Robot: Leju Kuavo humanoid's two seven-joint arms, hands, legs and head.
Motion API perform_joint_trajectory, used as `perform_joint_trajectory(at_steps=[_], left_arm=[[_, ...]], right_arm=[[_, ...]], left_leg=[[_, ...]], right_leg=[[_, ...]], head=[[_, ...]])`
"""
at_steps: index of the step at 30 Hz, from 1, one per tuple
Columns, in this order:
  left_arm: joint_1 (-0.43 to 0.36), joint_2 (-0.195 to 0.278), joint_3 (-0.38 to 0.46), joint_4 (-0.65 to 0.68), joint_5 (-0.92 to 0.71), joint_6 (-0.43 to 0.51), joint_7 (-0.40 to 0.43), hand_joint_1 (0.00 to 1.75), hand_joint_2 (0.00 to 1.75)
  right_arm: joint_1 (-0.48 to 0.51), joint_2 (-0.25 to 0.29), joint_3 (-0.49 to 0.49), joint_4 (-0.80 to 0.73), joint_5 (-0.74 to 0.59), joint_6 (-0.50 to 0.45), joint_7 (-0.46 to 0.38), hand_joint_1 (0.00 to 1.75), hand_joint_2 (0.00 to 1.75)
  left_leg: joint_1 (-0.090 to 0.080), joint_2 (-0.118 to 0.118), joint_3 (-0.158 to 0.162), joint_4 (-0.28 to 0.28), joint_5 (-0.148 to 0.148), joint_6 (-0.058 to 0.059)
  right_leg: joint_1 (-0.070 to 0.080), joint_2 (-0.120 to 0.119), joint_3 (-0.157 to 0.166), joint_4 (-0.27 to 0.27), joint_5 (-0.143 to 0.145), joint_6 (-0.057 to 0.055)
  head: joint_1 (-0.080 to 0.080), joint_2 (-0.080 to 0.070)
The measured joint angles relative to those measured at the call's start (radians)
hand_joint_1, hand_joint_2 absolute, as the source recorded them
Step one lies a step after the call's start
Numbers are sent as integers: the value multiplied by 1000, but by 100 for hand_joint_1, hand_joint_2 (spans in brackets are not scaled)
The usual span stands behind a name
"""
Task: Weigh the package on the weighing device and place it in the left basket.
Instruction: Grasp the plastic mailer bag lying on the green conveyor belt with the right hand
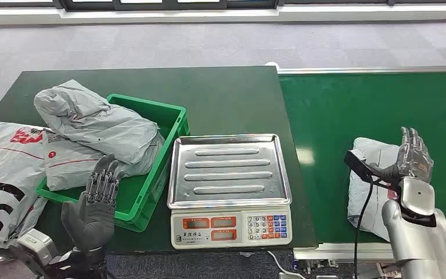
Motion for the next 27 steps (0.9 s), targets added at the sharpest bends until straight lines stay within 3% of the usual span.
perform_joint_trajectory(at_steps=[8, 15, 20, 27], left_arm=[[0, 3, 5, 0, 0, 2, 11, 0, 0], [-2, 5, 12, 4, 1, 1, 14, 0, 0], [-3, 9, 14, 16, -4, 1, 19, 0, 0], [-19, 15, 14, 41, -17, 21, 27, 0, 0]], right_arm=[[1, -40, 0, 88, -47, 47, 1, 0, 175], [22, -42, 1, 122, -70, 85, 12, 0, 175], [96, -14, 16, 114, -84, 131, 21, 0, 175], [116, 62, 68, 164, -137, 161, -66, 0, 175]], left_leg=[[0, 0, 0, 0, 0, 0], [0, -1, 0, 0, 0, 0], [0, -2, -1, -1, 0, 0], [1, 0, 0, -1, 0, 0]], right_leg=[[0, -1, 0, 0, 0, 0], [0, -1, 0, 0, -1, 0], [0, -3, 0, 0, -1, 0], [1, -2, 0, 0, -1, 0]], head=[[0, 0], [0, 0], [0, 0], [0, 0]])
